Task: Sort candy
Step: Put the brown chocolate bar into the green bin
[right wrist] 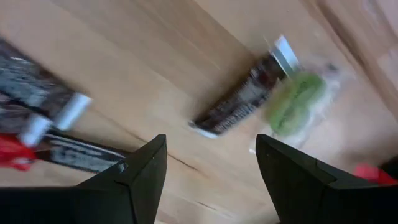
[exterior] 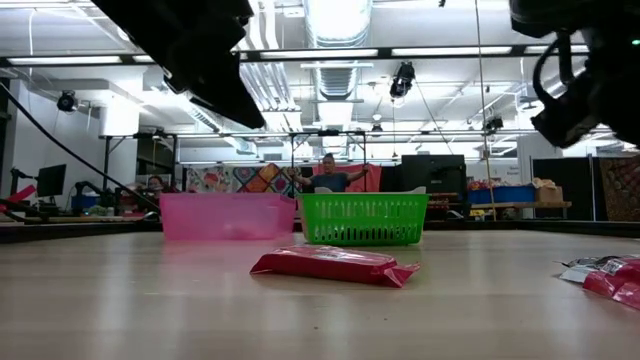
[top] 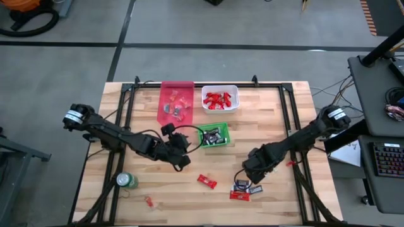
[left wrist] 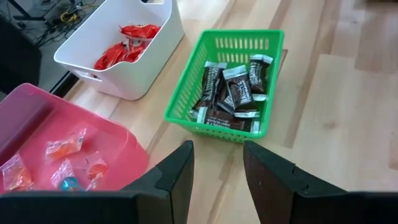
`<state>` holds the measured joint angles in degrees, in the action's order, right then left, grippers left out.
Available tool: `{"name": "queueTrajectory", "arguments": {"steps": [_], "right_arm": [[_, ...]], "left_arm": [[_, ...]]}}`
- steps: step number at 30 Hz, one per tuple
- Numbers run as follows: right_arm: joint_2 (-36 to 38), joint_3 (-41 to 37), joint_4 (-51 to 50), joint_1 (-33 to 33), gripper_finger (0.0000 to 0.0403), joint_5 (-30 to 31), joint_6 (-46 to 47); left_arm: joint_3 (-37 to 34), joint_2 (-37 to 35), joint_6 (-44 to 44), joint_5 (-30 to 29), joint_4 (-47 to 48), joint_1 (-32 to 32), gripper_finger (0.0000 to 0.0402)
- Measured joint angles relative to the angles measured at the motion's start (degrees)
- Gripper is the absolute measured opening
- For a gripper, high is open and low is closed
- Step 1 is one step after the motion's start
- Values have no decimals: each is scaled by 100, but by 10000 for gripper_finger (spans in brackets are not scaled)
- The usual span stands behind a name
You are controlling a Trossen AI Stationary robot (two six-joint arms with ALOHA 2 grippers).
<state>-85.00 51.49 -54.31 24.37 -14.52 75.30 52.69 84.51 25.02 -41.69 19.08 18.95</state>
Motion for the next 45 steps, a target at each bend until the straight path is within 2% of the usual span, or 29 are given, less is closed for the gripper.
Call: {"name": "queueTrajectory", "arguments": {"steps": [7,11,17,26,31,35,39,45], "right_arm": [[-183,-25,21,61,234,393,212],[-368,-25,40,47,214,404,268],[-711,-23,97,47,154,394,77],[-764,-22,332,47,25,391,-302],[-454,25,393,49,17,495,-477],[-105,176,405,21,17,890,-798],[288,366,586,-46,18,1558,-1385],[825,412,1923,-243,18,2613,-2941]], "left_arm": [[6,9,-24,2,1,3,123],[6,9,42,2,1,3,123],[6,9,81,2,-6,3,123],[6,11,127,2,-87,3,123],[6,13,127,2,-157,3,123],[6,15,129,7,-259,3,123],[6,15,129,7,-352,3,123],[6,15,191,13,-408,4,123]]}}
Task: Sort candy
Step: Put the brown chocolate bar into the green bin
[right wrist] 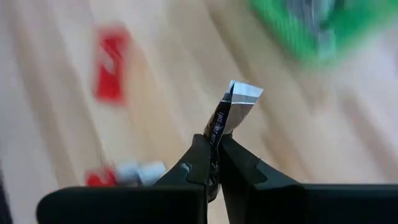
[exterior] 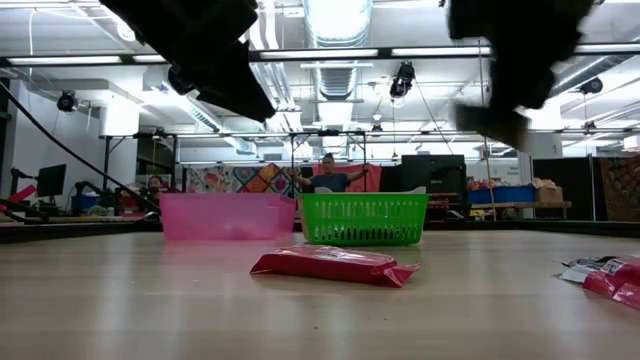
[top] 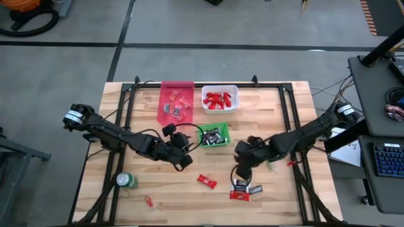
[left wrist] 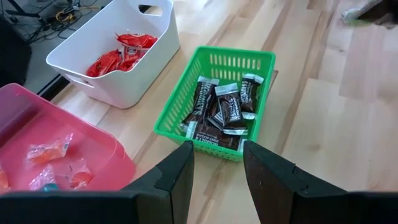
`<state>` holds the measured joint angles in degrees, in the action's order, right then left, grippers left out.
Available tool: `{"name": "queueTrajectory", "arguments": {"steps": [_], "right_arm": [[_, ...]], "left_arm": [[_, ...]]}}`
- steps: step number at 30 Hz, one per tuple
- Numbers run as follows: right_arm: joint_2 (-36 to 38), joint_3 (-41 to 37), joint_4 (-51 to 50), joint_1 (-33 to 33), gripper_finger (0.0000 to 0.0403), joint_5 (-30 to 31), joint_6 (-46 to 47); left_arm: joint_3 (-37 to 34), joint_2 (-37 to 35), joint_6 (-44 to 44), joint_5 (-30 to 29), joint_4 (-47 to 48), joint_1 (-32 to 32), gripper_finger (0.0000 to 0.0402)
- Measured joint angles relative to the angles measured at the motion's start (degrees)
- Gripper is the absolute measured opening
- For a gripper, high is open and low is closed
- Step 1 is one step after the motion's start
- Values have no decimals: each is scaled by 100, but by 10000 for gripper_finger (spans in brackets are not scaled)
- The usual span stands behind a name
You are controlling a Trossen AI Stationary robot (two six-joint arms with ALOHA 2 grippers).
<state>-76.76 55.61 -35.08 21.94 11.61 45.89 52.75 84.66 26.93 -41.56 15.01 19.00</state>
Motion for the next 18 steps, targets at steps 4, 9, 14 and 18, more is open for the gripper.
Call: {"name": "queueTrajectory", "arguments": {"steps": [4,9,14,18], "right_arm": [[175,-82,1094,-190,18,748,-1349],[134,-246,2328,-511,18,1929,-2851],[-282,-303,3040,-908,18,2590,-3139],[-636,-303,3042,-1215,33,2545,-3059]], "left_arm": [[0,0,123,4,-19,5,123],[0,2,235,8,-115,7,123],[0,0,341,17,-142,12,123],[0,22,388,24,-143,29,123]]}}
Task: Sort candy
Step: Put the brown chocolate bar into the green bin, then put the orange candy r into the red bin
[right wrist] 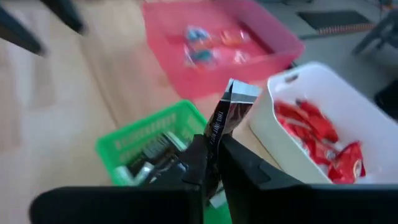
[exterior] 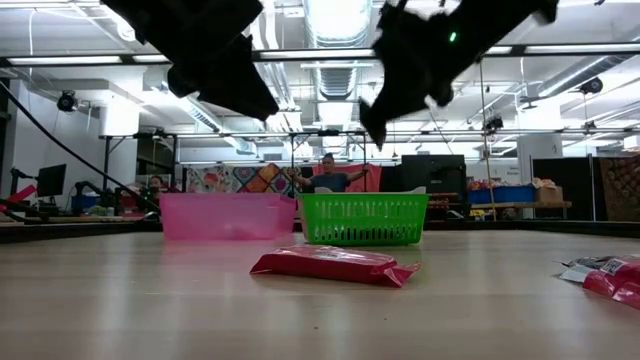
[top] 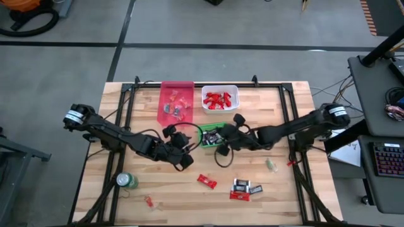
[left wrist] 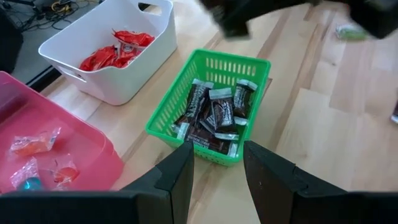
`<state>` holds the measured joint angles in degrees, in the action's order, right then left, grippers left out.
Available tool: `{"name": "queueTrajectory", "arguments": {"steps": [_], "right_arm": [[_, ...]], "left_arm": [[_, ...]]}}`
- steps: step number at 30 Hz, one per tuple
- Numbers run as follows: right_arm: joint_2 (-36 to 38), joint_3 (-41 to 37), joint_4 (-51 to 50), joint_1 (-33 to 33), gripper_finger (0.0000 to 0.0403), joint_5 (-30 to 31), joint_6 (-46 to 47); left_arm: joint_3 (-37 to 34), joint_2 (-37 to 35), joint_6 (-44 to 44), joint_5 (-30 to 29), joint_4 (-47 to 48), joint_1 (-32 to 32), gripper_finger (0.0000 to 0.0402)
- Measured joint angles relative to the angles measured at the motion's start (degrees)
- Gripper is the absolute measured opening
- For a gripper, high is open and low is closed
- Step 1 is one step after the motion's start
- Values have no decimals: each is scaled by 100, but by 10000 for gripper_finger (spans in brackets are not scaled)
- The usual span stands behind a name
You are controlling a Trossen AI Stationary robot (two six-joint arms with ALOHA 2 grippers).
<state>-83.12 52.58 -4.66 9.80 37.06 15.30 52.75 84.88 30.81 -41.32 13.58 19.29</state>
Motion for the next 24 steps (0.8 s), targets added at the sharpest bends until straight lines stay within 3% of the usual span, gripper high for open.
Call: {"name": "queueTrajectory", "arguments": {"steps": [5,12,19,24], "right_arm": [[-229,-2,13,-259,91,-585,126],[-174,-2,-36,-298,173,-601,57],[-142,5,-55,-294,206,-614,60],[-142,7,-53,-294,207,-619,57]], "left_arm": [[-2,5,43,380,0,38,123],[-2,11,688,1143,54,157,123],[-2,11,2441,2396,337,439,123],[-2,11,3760,2933,686,881,123]]}}
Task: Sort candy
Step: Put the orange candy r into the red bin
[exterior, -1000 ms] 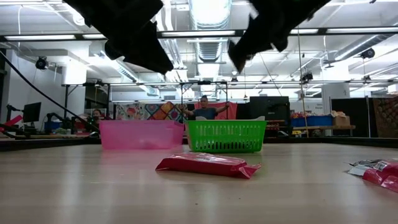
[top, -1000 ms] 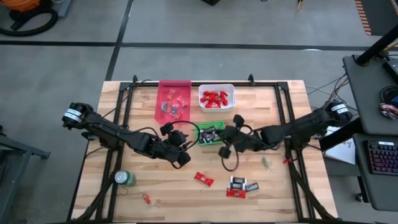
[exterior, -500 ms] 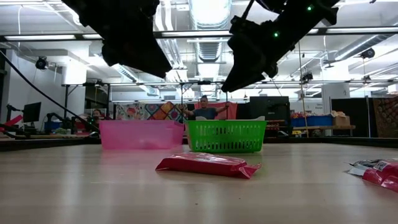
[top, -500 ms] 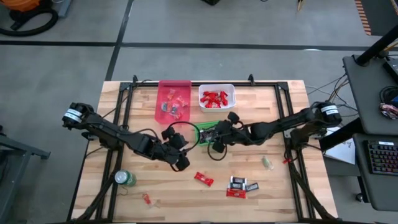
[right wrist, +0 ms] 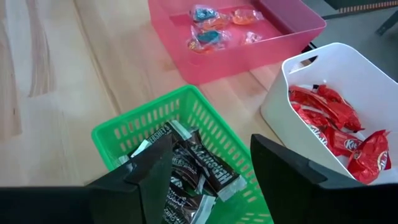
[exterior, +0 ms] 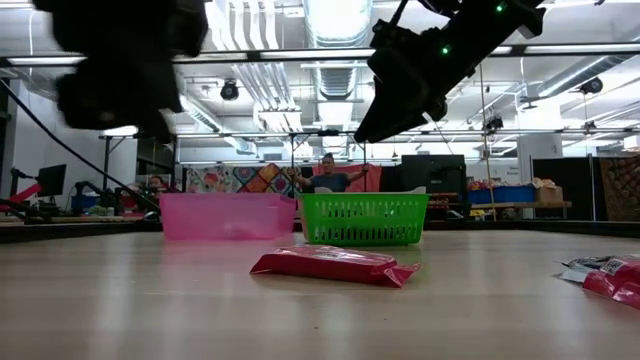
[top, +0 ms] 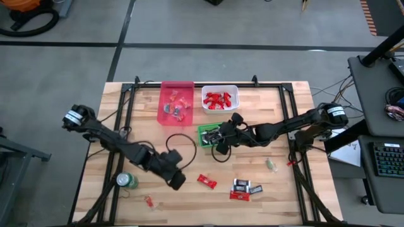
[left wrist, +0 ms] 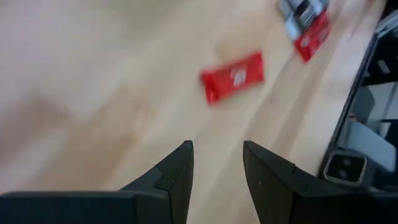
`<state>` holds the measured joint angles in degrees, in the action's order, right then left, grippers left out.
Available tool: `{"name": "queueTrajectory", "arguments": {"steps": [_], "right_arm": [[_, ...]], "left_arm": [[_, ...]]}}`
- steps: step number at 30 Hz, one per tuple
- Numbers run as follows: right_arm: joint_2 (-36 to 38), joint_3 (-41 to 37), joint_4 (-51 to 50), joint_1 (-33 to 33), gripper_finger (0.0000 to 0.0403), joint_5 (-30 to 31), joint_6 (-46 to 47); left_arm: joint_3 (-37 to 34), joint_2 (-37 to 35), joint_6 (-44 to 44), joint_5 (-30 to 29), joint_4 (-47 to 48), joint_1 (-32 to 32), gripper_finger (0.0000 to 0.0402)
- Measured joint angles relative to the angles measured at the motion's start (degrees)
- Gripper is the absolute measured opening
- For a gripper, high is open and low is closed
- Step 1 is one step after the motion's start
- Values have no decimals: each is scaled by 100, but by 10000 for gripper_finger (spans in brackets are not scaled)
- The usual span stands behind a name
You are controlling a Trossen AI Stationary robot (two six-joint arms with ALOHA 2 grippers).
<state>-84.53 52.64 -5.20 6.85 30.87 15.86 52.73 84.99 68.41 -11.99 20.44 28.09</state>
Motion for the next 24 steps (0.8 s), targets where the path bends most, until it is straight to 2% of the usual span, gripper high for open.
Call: {"name": "queueTrajectory", "arguments": {"steps": [6,12,18,24], "right_arm": [[0,2,3,0,206,-2,-1],[0,7,6,0,206,-2,-1],[0,9,83,0,206,-2,-3],[0,11,134,2,206,-153,-42]], "left_arm": [[0,15,1664,397,391,484,123],[0,15,2722,563,401,854,116],[58,26,2608,541,38,906,108],[820,593,1892,557,61,870,107]]}}
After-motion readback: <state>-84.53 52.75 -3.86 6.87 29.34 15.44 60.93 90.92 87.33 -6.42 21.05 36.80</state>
